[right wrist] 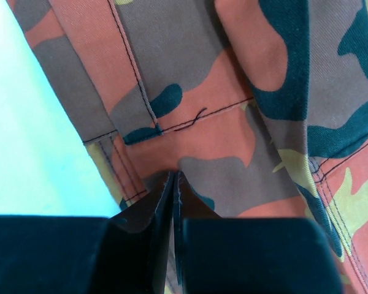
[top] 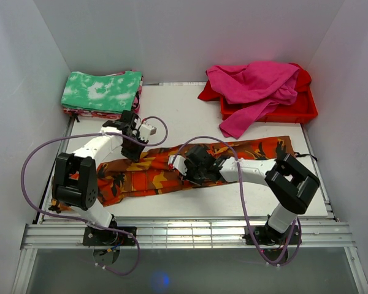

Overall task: Fold and stack the trousers
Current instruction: Fold the trousers

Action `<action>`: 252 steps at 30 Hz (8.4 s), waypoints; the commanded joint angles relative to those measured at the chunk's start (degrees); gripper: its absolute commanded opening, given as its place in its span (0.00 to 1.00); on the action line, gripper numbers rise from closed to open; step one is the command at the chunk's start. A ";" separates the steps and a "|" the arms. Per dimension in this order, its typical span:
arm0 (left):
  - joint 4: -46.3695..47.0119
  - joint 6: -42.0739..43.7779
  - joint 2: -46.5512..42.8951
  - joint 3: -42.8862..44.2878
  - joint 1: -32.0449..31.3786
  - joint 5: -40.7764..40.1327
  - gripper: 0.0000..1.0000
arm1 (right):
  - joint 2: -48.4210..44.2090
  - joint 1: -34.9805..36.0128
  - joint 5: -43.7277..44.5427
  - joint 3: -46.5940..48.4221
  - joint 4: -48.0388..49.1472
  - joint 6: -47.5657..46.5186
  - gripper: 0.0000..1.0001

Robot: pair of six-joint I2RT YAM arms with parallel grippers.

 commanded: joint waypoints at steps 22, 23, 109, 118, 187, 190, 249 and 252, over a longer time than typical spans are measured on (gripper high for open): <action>-0.51 6.57 4.70 3.08 4.11 11.26 0.00 | -3.28 -1.81 -4.93 -0.29 -10.27 -0.35 0.26; -0.42 6.13 4.61 2.20 4.11 12.22 0.00 | -3.28 -1.81 -6.07 3.30 -10.53 0.35 0.29; 8.28 0.41 17.09 8.78 5.25 7.57 0.00 | 6.30 14.36 -8.19 12.04 10.12 4.31 0.08; 8.28 0.33 17.79 9.05 5.25 7.31 0.00 | 7.79 14.54 -13.20 13.35 8.63 4.67 0.08; -4.39 18.34 -12.51 -18.81 5.69 16.01 0.00 | 13.76 -3.74 -29.89 19.95 18.02 41.13 0.48; -2.89 16.69 -19.20 -16.63 5.69 17.76 0.00 | 18.06 -3.66 -32.97 21.52 21.20 46.84 0.49; 3.44 -7.32 -0.40 -6.95 1.82 -6.23 0.00 | 6.66 9.18 7.73 1.84 25.17 17.24 0.73; 3.53 -7.23 -0.75 -4.58 2.35 -5.35 0.00 | 0.07 8.03 3.87 0.61 19.37 14.69 0.83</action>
